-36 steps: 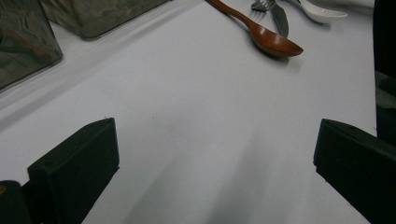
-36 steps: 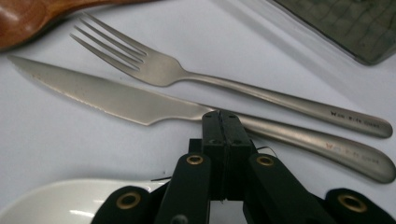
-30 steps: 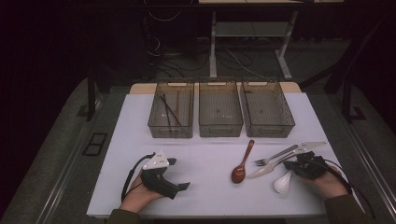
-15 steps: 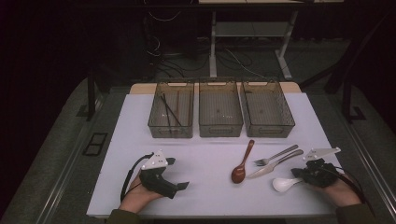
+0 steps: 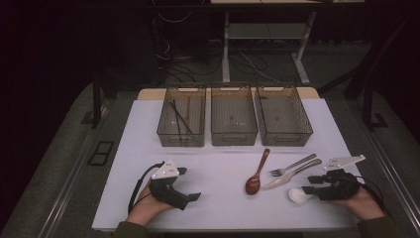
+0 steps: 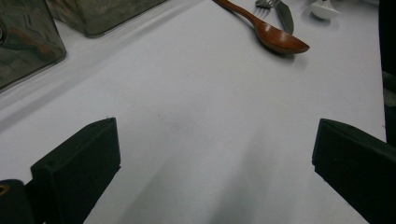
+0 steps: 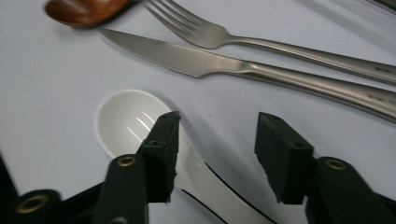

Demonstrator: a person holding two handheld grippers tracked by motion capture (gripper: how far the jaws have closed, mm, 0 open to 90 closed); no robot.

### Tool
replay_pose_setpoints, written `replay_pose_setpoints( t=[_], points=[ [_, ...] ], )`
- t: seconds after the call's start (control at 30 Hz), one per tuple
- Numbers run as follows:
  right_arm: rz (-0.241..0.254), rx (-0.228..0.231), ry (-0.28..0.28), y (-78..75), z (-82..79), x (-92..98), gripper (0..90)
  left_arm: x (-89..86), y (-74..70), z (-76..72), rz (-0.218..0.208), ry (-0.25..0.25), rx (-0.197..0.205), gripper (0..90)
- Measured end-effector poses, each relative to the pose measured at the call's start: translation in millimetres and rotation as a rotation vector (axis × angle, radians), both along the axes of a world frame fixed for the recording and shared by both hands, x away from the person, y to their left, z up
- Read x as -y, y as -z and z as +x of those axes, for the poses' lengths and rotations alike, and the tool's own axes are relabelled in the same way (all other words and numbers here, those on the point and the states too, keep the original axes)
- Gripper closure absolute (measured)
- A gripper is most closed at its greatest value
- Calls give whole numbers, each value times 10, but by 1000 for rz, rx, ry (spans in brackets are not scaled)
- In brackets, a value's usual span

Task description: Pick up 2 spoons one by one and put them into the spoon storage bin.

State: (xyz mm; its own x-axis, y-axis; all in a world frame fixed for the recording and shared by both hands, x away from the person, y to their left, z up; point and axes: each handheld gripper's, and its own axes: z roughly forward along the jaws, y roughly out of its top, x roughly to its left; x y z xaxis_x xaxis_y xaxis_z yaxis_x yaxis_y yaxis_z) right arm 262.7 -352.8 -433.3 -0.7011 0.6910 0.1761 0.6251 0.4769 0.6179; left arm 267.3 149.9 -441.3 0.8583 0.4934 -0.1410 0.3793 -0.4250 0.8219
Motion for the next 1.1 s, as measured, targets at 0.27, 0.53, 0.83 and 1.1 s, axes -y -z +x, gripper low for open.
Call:
replay_pose_setpoints(
  t=[0.27,0.53,0.83,1.1],
  points=[
    [17,13,-113,4,-38,-160,377,22,3,-1,0,8,-4,3],
    [-30,14,-164,63,-47,-260,374,22,3,-2,1,9,-5,3],
    [-44,2,-222,73,-72,-277,476,22,2,-4,0,10,-5,3],
    [-62,-5,-261,53,-81,-277,629,26,3,-6,0,9,-6,3]
  ],
)
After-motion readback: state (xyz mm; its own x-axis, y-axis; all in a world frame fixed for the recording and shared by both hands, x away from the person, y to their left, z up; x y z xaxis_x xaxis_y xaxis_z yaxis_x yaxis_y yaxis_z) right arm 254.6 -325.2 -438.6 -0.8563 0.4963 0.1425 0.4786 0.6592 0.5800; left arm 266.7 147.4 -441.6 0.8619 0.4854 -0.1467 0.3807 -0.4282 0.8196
